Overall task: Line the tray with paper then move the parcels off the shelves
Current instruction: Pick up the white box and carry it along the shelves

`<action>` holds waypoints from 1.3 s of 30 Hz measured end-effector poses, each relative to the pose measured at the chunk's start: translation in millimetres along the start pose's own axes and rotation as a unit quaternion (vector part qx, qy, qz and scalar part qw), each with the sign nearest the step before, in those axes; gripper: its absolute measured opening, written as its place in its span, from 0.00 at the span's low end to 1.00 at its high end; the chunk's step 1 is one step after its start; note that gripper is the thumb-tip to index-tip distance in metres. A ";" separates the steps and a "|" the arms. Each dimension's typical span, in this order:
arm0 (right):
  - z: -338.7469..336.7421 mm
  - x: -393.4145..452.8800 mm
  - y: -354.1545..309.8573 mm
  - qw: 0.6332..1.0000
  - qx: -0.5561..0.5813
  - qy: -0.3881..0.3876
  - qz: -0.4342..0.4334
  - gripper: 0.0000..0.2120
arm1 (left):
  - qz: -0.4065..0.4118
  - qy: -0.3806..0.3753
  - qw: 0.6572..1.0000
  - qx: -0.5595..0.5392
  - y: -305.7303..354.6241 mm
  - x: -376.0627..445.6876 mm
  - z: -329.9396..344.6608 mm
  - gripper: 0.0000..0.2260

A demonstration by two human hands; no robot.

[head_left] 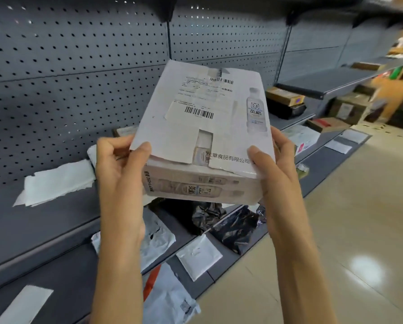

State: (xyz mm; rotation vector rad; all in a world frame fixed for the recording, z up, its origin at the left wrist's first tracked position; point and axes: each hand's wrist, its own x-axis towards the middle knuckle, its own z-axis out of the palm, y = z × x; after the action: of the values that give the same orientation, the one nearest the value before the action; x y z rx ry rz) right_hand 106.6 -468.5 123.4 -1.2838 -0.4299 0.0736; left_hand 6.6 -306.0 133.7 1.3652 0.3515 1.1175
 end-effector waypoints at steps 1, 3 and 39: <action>-20.8 4.2 -2.5 1.000 -0.001 0.026 -0.011 0.19 | -0.009 -0.027 1.000 -0.006 -7.5 0.5 23.1 0.07; -30.5 5.7 -3.4 0.999 0.000 0.032 -0.007 0.19 | -0.014 -0.036 0.999 -0.014 -13.2 -0.5 33.3 0.08; -198.0 333.5 95.6 0.984 -0.052 0.158 0.066 0.19 | -0.075 -0.191 0.974 0.097 -211.7 180.6 340.3 0.05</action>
State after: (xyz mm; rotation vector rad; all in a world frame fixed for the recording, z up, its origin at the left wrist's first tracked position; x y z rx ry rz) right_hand 499.8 -524.6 80.8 -1.3986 -0.0773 -0.0417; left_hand 444.4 -326.8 99.8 1.6606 0.2816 0.6882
